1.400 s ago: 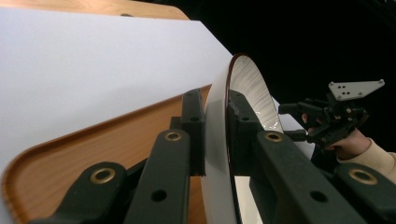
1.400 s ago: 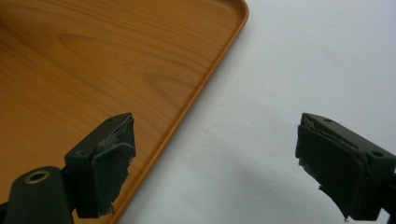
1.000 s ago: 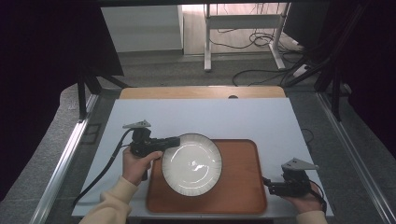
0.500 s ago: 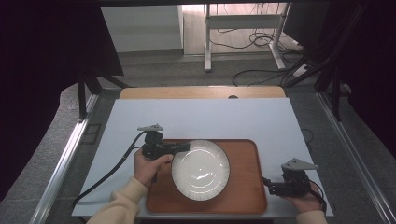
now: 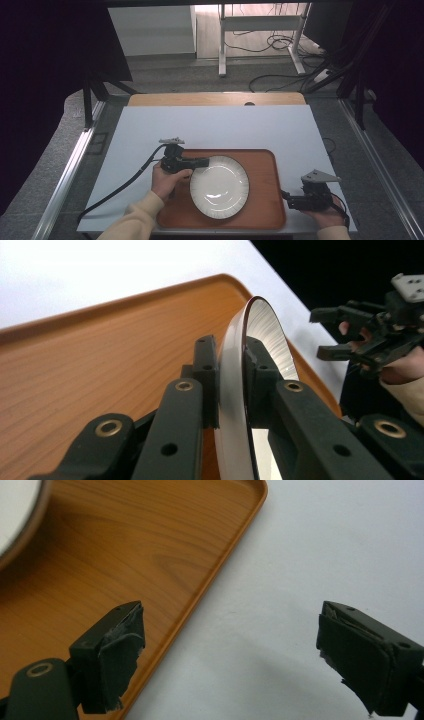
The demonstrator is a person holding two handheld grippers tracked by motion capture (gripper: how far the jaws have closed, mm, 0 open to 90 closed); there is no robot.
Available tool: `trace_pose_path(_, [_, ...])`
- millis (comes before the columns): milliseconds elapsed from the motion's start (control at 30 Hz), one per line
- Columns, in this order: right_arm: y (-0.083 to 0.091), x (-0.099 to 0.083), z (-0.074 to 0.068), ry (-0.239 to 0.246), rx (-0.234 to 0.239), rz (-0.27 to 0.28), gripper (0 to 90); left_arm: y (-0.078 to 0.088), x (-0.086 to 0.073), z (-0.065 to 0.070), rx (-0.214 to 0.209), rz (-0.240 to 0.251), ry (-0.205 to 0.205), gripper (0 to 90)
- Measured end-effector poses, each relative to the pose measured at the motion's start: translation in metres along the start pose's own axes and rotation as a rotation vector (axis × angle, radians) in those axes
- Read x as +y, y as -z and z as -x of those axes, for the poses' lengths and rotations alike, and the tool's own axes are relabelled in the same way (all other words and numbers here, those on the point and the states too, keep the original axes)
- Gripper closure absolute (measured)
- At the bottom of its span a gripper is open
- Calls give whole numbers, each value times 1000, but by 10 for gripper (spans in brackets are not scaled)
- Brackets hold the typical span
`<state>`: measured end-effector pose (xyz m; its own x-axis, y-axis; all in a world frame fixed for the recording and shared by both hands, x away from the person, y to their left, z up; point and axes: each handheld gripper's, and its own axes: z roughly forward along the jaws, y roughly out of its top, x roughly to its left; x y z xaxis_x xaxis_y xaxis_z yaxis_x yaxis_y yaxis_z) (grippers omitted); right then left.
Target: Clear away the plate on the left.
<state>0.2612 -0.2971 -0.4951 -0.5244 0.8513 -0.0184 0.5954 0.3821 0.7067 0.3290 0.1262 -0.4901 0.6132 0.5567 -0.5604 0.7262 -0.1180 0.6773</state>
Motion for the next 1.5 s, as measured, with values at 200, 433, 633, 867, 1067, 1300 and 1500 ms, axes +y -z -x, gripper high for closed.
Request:
trace_pose_path(200, [0, 0, 0, -1, 0, 0, 124, -7, -1, -6, 9, -16, 7, 801])
trace_pose_path(433, [0, -1, 1, -1, 0, -1, 124, -13, -2, -17, 56, -63, -17, 828])
trace_pose_path(633, [0, -1, 1, 1, 0, -6, 124, -16, -4, -24, 80, -103, -31, 839])
trace_pose_path(867, [-1, -1, 1, 6, 0, -8, 124, -21, -8, -31, 114, -159, -53, 815])
trace_pose_path(1067, [-2, -1, 0, 14, 1, -14, 124, -24, -11, -33, 135, -194, -78, 762])
trace_pose_path(1300, [-1, -1, 0, 13, 1, -14, 124, -15, -5, -27, 115, -114, -91, 494])
trace_pose_path(1500, [-1, -1, -1, 15, -1, -12, 124, 2, 1, -19, 153, -65, -141, 342])
